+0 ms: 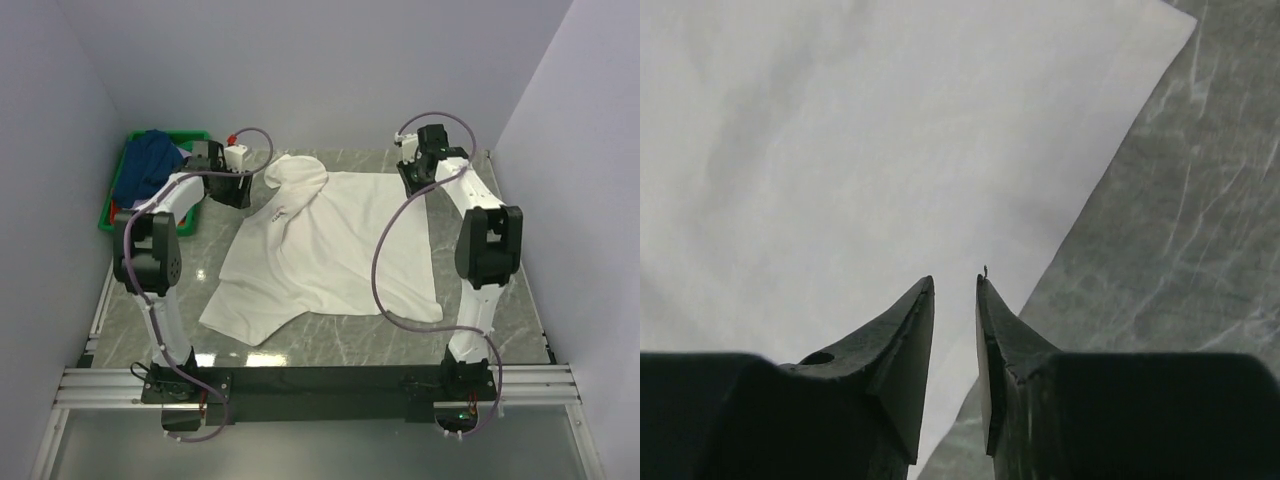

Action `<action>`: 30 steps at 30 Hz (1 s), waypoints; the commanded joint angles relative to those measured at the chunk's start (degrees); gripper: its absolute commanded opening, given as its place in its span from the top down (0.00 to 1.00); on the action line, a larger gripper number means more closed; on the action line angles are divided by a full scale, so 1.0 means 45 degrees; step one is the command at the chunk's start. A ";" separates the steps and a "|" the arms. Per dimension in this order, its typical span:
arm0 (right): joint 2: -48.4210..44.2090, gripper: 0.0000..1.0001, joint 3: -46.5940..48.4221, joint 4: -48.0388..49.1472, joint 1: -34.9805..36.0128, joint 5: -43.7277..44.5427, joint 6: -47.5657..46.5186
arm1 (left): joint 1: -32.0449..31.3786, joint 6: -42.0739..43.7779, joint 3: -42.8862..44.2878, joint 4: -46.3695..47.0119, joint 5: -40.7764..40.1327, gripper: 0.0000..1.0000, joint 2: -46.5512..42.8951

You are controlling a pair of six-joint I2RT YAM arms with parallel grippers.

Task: Fold and stack the t-shirts
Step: Flatten the tshirt out

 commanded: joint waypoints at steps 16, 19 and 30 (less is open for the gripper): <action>0.2879 0.72 0.1367 -0.1822 -0.0065 0.1522 0.0404 | -0.0955 0.1120 -0.0605 -0.1267 -0.3012 0.51 0.1143; 0.2840 0.74 0.0644 -0.2055 -0.0065 0.2283 0.0151 | -0.0936 0.1589 -0.1738 -0.1482 -0.3579 0.64 0.0499; 0.0851 0.78 -0.2657 -0.2857 -0.0767 0.3417 -0.1178 | 0.0040 0.2526 -0.4610 -0.3493 -0.3658 0.99 -0.1747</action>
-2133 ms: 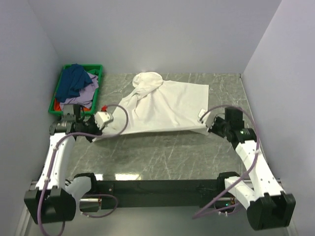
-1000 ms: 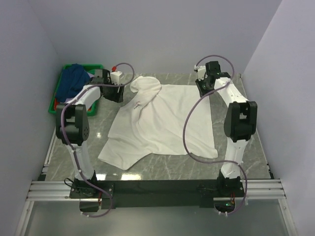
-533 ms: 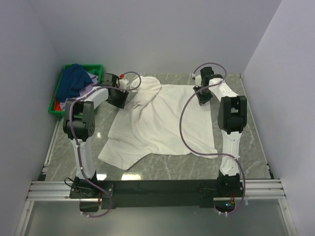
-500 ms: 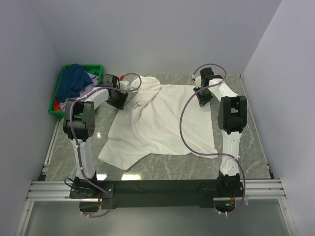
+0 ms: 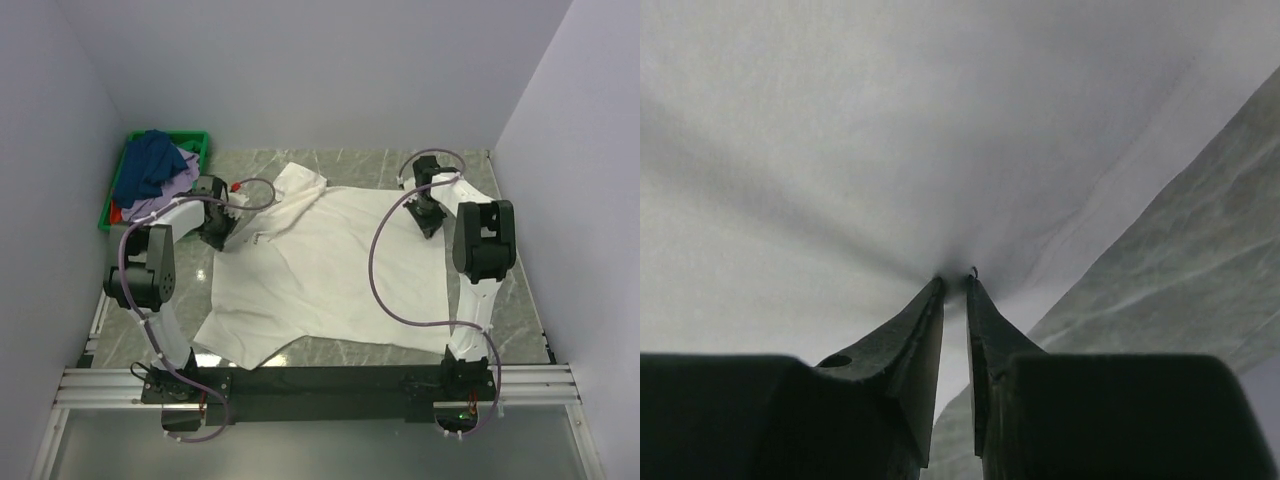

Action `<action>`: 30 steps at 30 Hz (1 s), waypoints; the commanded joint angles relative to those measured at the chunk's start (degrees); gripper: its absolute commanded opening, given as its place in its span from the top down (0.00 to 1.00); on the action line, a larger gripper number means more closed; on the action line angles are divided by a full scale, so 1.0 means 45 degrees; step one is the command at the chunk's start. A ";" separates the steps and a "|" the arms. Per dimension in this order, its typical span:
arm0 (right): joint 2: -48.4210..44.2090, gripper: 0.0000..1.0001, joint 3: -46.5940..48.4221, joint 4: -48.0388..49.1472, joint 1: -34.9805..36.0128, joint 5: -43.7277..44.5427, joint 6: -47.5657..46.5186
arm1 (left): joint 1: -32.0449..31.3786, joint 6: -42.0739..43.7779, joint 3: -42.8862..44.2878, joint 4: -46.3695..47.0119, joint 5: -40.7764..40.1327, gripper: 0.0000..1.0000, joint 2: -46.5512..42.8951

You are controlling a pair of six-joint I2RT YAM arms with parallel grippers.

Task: Fold and stack the t-shirts
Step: Flatten the tshirt out

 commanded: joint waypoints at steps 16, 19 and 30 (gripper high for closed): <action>-0.0940 0.59 0.3219 -0.3421 -0.1374 -0.2256 -0.1373 | -0.0212 0.0713 0.5210 -0.3932 0.3644 0.44 0.0158; -0.0120 0.57 0.4393 -0.3403 -0.1608 -0.2160 -0.1041 | -0.1209 0.0069 0.8003 -0.3894 0.3741 0.44 0.2169; 0.1972 0.43 0.5863 -0.2563 -0.2038 -0.1904 0.0188 | -0.4081 -0.0343 1.1138 -0.2104 0.3586 0.44 0.4872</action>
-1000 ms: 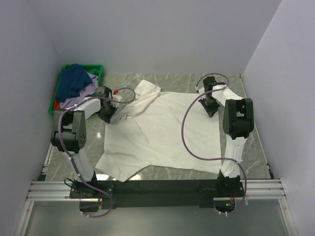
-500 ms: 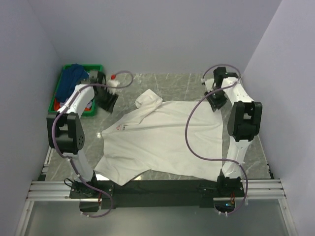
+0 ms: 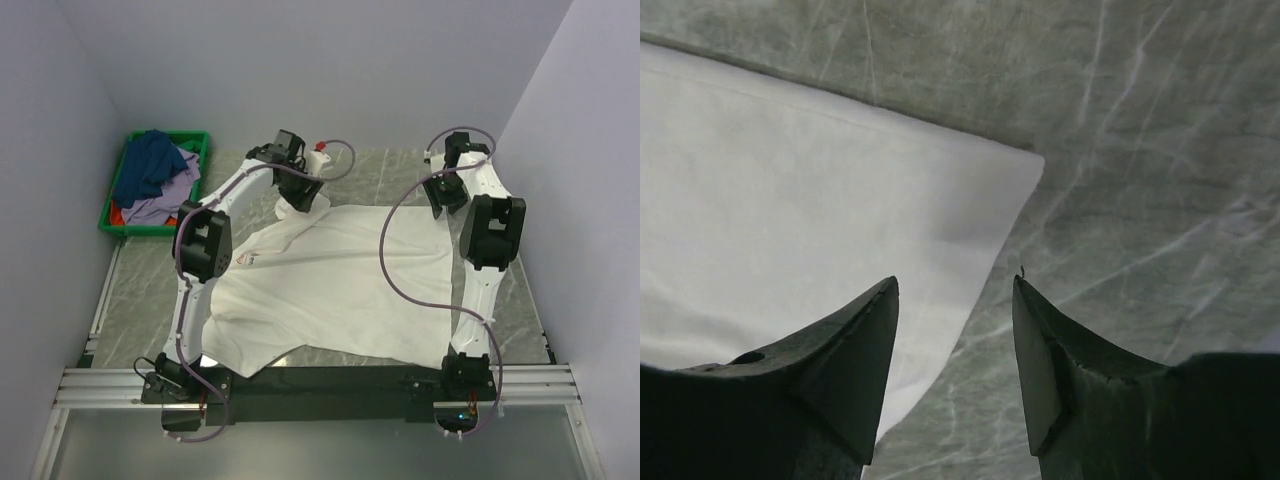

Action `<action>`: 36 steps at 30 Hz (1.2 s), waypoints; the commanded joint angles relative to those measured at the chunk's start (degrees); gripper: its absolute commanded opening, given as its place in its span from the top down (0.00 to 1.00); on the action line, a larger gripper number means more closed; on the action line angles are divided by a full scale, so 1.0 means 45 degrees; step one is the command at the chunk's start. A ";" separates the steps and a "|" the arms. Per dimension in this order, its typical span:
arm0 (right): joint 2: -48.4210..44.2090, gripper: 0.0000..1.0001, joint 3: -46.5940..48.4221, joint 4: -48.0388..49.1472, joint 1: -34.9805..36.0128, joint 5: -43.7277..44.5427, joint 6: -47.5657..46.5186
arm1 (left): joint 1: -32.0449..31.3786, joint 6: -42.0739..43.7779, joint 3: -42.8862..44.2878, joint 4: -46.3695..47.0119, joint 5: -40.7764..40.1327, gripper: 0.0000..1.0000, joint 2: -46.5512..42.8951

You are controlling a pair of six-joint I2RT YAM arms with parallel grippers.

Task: Fold and stack the t-shirts
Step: Flatten the tshirt out

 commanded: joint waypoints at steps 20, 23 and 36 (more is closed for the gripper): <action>0.1274 0.51 0.0954 0.0235 -0.0735 -0.0806 0.2093 | -0.1675 0.0375 -0.0309 0.2905 -0.0977 0.51 0.0699; 0.1352 0.57 0.0954 0.0216 -0.0735 -0.0825 0.2053 | -0.1656 0.0355 -0.0603 0.3043 -0.1133 0.56 0.0738; 0.1042 1.00 0.0157 0.0625 -0.0969 0.0286 0.1741 | -0.0876 -0.0445 -0.1832 0.3220 -0.0276 1.00 -0.1544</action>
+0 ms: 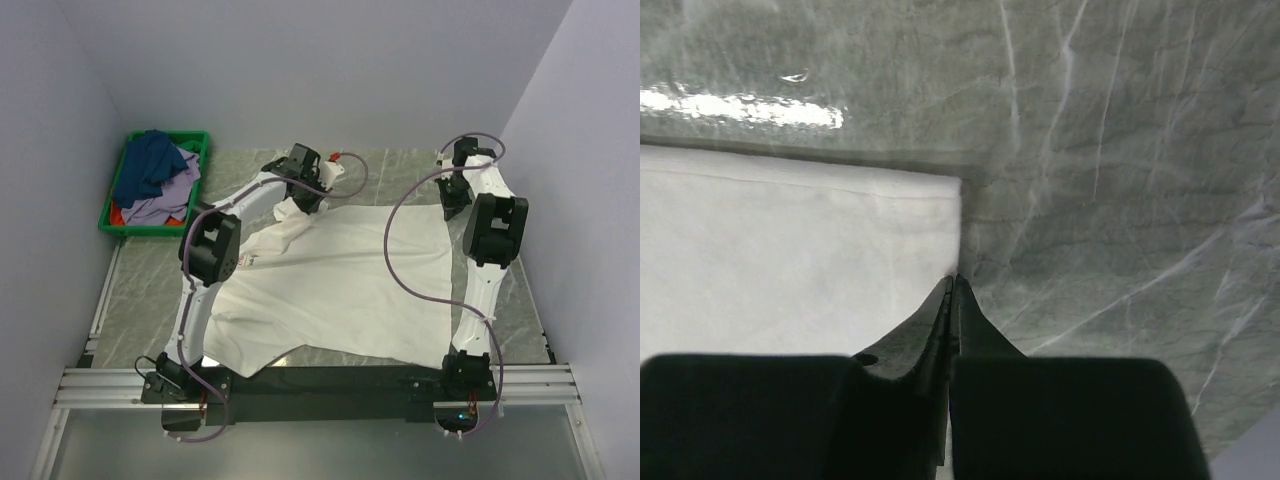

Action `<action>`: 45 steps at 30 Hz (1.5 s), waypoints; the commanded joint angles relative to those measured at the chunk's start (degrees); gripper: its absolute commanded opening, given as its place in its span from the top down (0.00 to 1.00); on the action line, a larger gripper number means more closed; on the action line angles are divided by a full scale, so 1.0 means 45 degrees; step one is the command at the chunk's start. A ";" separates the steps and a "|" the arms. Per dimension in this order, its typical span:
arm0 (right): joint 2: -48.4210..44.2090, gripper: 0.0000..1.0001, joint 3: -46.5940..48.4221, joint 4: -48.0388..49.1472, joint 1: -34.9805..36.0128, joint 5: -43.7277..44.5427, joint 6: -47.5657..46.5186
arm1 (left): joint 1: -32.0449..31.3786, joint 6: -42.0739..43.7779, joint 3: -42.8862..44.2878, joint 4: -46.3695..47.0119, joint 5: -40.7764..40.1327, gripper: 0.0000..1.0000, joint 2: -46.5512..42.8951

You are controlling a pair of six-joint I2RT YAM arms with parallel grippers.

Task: Fold and stack the t-shirts
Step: Flatten the tshirt out

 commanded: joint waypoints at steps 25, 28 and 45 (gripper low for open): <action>-0.0946 0.58 0.1066 -0.1409 -0.0194 -0.1627 -0.1122 | 0.5611 0.0336 -0.4910 -0.1047 0.1809 0.45 -0.3644; -0.0867 0.52 0.1635 -0.0671 0.0448 -0.1648 -0.0867 | 0.5943 -0.0034 -0.4112 -0.1301 0.2356 0.37 -0.3742; 0.0695 0.47 0.2066 0.2693 0.3302 -0.0396 -0.1101 | 0.5711 -0.2887 0.0950 -0.1282 0.3569 0.16 -0.1517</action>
